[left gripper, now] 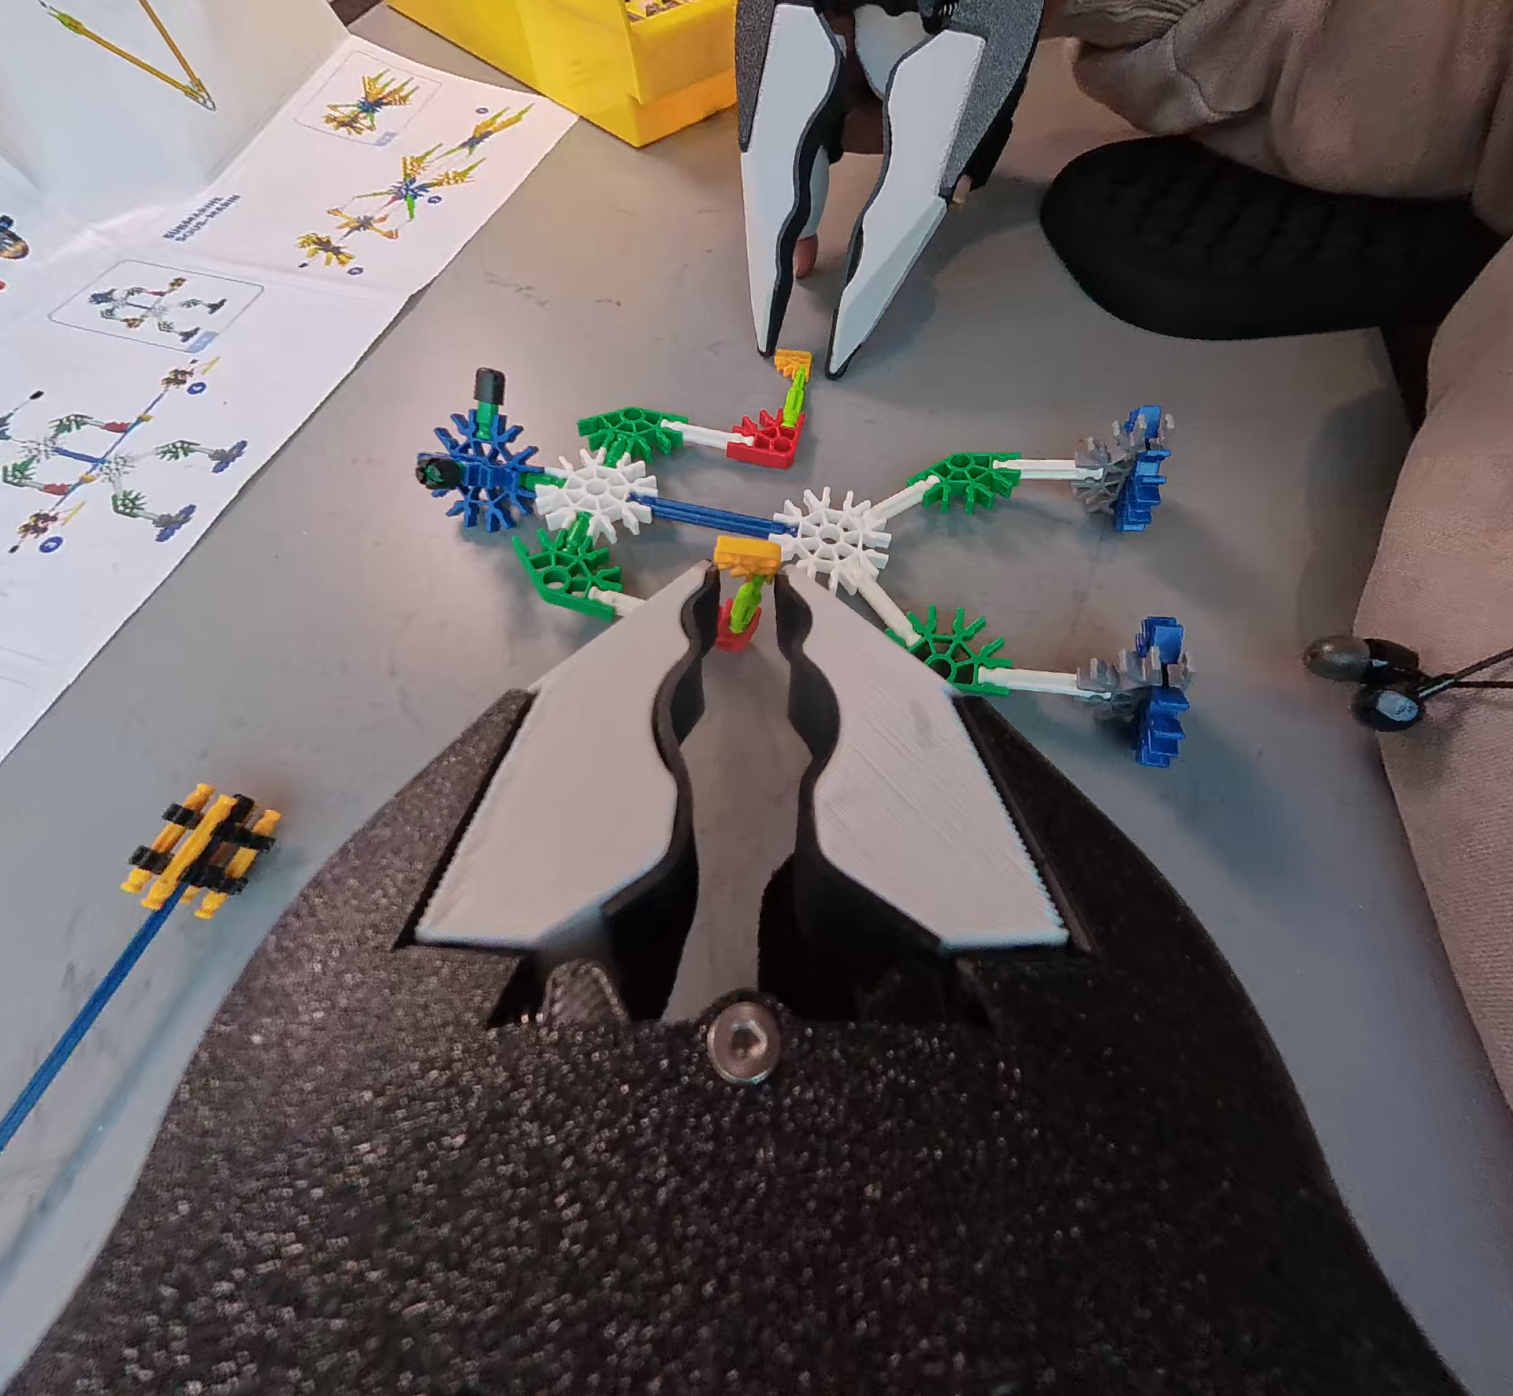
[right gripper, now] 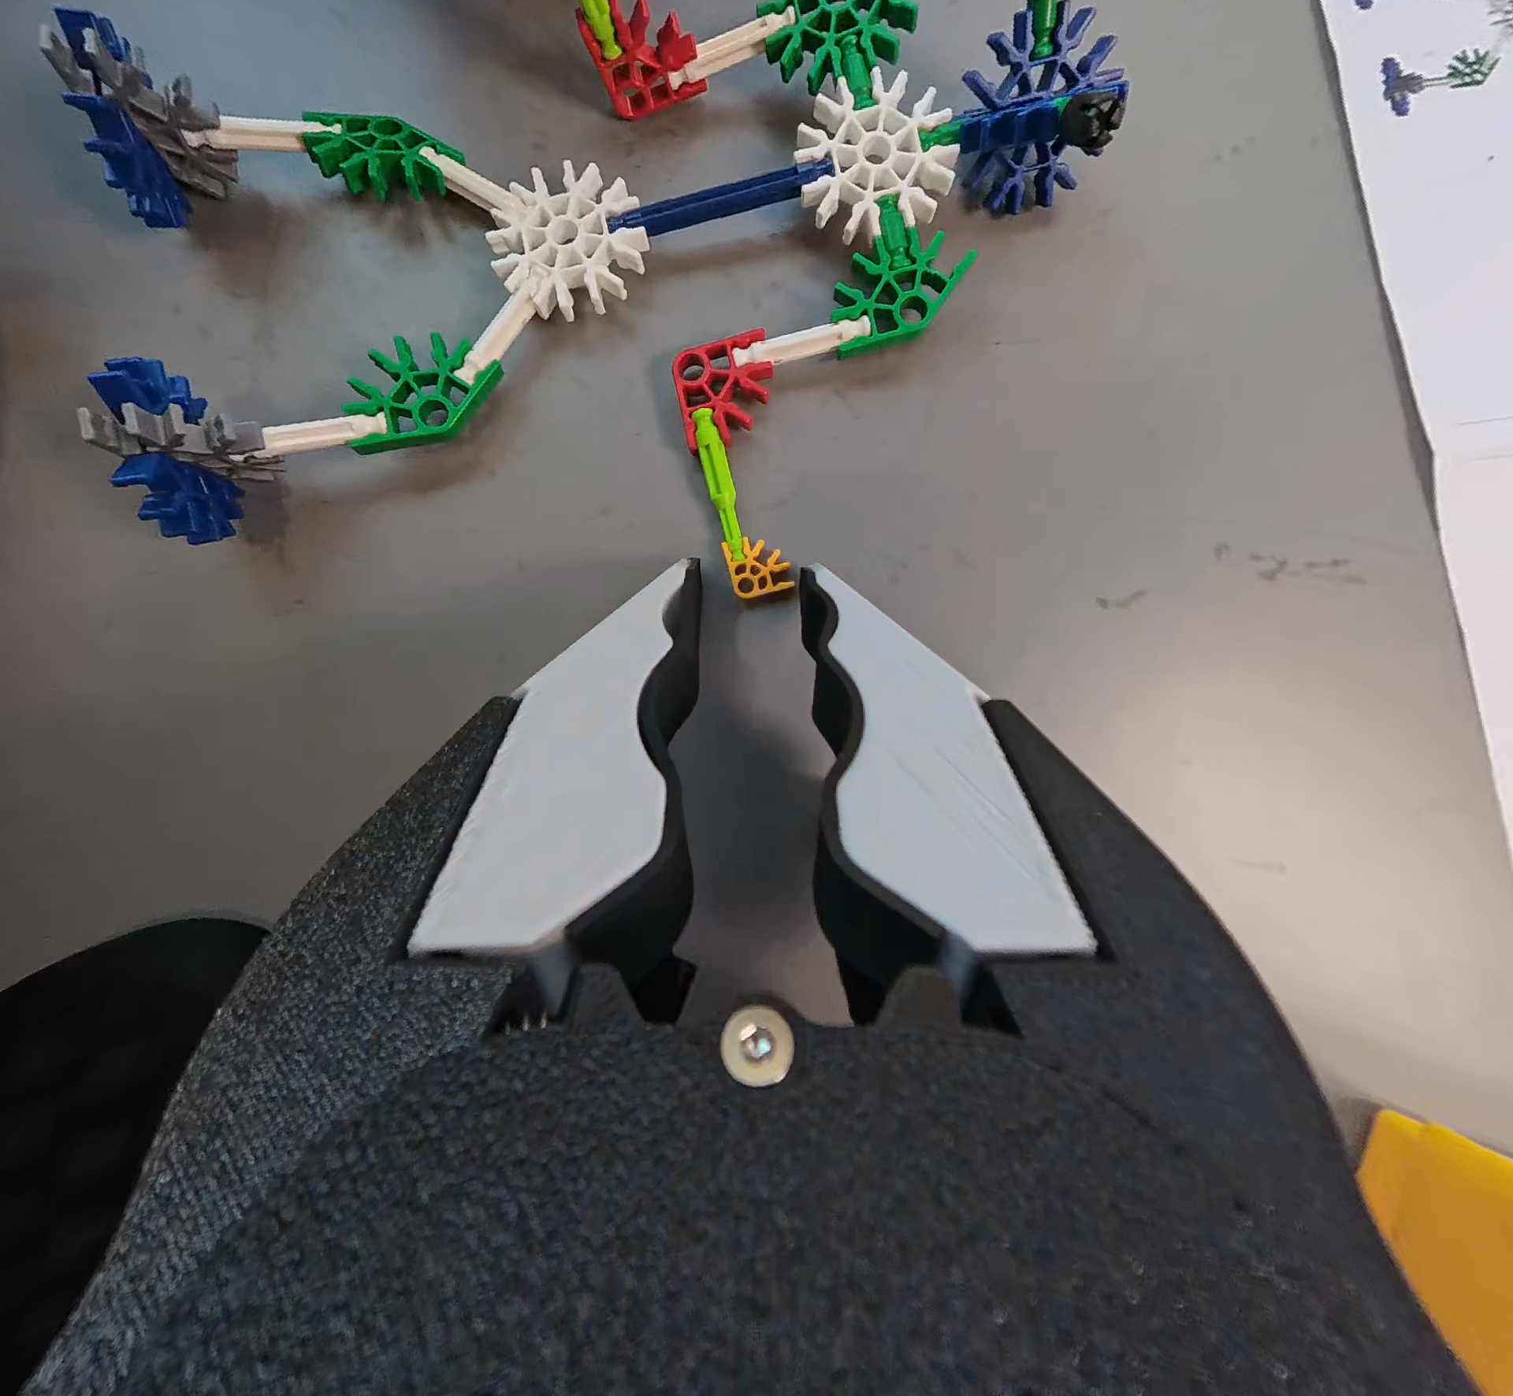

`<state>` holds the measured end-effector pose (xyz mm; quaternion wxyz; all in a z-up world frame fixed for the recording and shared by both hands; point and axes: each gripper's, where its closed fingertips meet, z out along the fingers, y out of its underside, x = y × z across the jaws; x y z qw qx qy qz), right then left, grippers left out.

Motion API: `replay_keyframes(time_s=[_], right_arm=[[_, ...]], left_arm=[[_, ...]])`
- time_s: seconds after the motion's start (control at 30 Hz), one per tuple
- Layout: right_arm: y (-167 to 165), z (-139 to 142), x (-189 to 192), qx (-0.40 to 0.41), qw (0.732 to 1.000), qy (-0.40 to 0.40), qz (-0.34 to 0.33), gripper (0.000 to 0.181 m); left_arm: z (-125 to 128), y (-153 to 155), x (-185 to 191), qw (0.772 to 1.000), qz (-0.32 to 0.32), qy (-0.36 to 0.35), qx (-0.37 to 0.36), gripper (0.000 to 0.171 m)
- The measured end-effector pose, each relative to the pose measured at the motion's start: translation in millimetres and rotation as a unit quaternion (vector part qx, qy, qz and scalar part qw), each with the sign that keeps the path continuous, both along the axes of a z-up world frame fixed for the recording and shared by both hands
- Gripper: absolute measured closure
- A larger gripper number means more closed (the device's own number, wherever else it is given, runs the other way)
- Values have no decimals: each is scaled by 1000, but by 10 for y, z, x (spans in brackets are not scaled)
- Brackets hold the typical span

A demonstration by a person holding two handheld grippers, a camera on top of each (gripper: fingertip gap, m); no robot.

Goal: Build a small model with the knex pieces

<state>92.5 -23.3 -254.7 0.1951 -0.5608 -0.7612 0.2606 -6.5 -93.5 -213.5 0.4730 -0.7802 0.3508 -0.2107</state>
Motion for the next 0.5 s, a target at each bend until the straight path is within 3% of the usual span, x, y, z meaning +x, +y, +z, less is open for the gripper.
replay_keyframes(time_s=[0.17,0.3,0.5], right_arm=[[-16,3,-19,-1,1000,-3,11,167],[-15,51,-21,16,1000,0,14,167],[-48,442,-161,20,996,82,11,167]], left_arm=[[-138,-15,3,999,-5,38,-8,154],[-178,21,-18,998,5,67,3,165],[-176,33,-29,997,10,75,9,165]])
